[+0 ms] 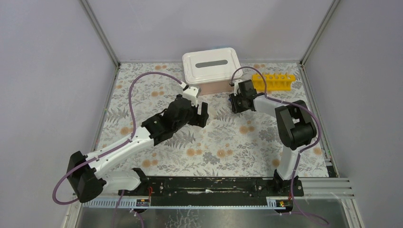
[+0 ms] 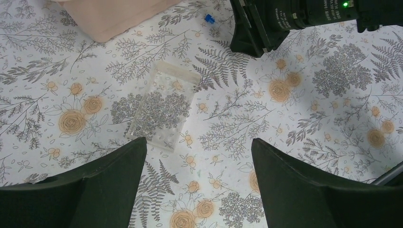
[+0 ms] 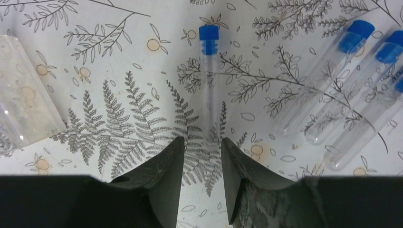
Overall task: Organize the chemistry lab equipment
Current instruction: Move the storage box to the center of the board.
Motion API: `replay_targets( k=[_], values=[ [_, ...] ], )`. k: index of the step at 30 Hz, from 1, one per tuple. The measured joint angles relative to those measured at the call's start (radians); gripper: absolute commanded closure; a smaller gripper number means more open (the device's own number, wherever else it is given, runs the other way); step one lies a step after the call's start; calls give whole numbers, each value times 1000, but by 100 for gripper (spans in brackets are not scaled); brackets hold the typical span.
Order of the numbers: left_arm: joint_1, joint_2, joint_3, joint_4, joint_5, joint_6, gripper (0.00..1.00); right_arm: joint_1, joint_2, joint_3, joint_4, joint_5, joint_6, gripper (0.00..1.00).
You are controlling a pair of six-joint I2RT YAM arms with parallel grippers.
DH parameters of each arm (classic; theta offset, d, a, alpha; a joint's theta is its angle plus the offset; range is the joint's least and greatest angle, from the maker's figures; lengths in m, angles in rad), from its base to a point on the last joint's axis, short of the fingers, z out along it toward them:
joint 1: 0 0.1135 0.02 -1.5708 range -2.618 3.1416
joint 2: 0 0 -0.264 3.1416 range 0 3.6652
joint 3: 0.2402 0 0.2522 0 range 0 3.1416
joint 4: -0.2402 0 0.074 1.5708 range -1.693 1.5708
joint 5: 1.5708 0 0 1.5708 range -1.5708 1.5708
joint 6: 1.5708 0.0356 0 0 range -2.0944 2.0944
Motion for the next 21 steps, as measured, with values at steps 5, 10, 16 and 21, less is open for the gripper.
replay_targets(
  k=[5, 10, 16, 21],
  values=[
    [-3, 0, 1, -5, -7, 0, 11, 1, -77, -39, -2, 0, 18, 57],
    [-3, 5, 17, -14, -19, 0, 11, 1, -219, -40, 0, 18, 26, 62],
    [-3, 42, 71, -19, -32, 0, 11, -6, -278, 69, 27, 137, 34, 84],
    [-3, 58, 76, -23, -42, 3, 11, -24, -166, 218, 79, 185, 35, 97]
  ],
)
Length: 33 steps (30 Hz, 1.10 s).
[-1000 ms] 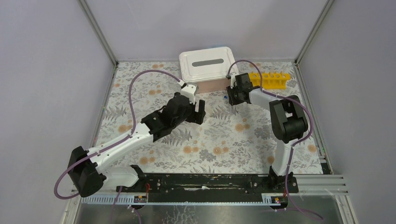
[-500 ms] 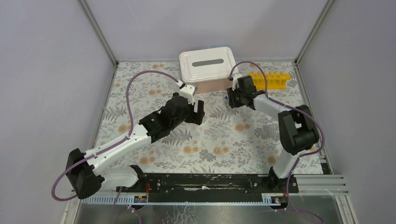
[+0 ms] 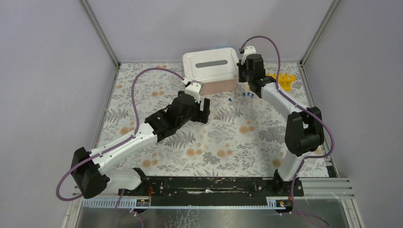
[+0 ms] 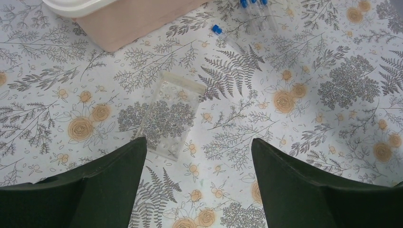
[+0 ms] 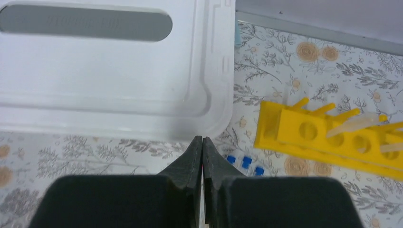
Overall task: Organize the chemistry lab equipment
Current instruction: Move the storage box to the center of the board.
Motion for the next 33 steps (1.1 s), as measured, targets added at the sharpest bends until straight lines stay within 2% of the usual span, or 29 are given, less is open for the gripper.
replay_targets(
  k=[2, 7, 15, 21, 33],
  values=[
    [0, 1, 0, -1, -2, 3, 11, -2, 51, 39, 19, 11, 2, 100],
    [0, -4, -1, 0, -3, 18, 11, -3, 156, 112, 59, 63, 5, 100],
    [0, -29, -29, 10, -3, 29, 11, -3, 240, 205, 71, 138, -4, 100],
    [0, -29, -47, 13, -2, 36, 11, -5, 261, 216, 90, 190, -18, 100],
    [0, -29, -64, 16, -9, 44, 11, -34, 387, 340, 92, 180, -25, 100]
  ],
)
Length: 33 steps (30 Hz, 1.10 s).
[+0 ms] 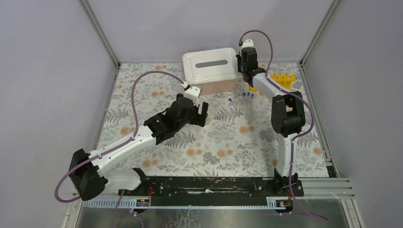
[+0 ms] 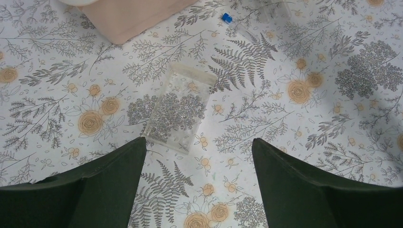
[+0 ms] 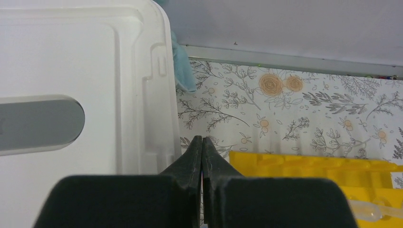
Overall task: Organize the chemistry lab equipment
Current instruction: Move the storage box to the center of the board.
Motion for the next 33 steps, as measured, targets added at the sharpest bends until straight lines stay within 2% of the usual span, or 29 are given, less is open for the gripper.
replay_targets(
  k=[13, 29, 33],
  values=[
    [0, 9, -11, 5, -26, -2, 10, 9, 36, 45, -4, -112, 62, 100],
    [0, 21, -20, 11, -43, -34, 10, 90, 127, 134, -53, -206, 125, 100],
    [0, 21, -25, 11, -48, -45, 10, 94, 124, 126, -46, -179, 124, 93]
  ],
)
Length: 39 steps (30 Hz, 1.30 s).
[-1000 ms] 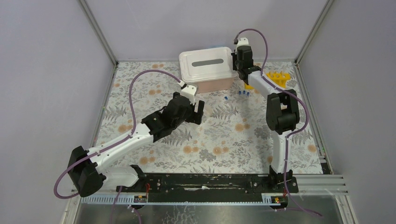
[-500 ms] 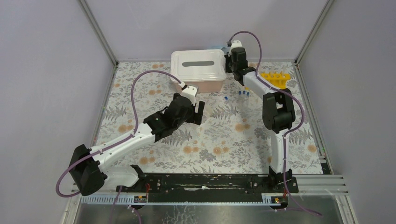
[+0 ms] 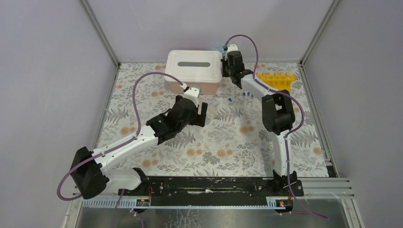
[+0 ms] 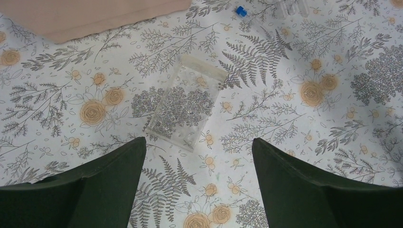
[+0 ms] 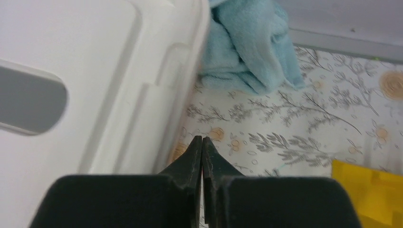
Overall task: Organize the chemistry lab equipment
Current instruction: Move the storage box to the center of the board.
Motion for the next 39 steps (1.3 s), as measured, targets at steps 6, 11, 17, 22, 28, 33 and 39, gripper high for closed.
replay_targets(
  k=[6, 11, 17, 22, 28, 33, 39],
  values=[
    [0, 0, -2, 0, -2, -2, 10, -13, -97, -189, 16, 89, -17, 72],
    [0, 0, -2, 3, -2, -2, 10, -28, -247, -335, 4, 113, -60, 51],
    [0, 0, -1, 4, 1, -2, 10, -34, -497, -492, -34, 46, -136, 44],
    [0, 8, -1, 18, 15, -2, 10, -34, -591, -633, -81, -82, -194, 41],
    [0, 17, -1, 63, 48, -3, 9, -34, -539, -712, -171, -202, -220, 38],
    [0, 13, -11, 89, 63, -13, 9, -34, -484, -712, -175, -262, -220, 37],
    [0, -20, -56, 97, 67, -28, 9, -34, -422, -705, -177, -289, -220, 39]
  ],
)
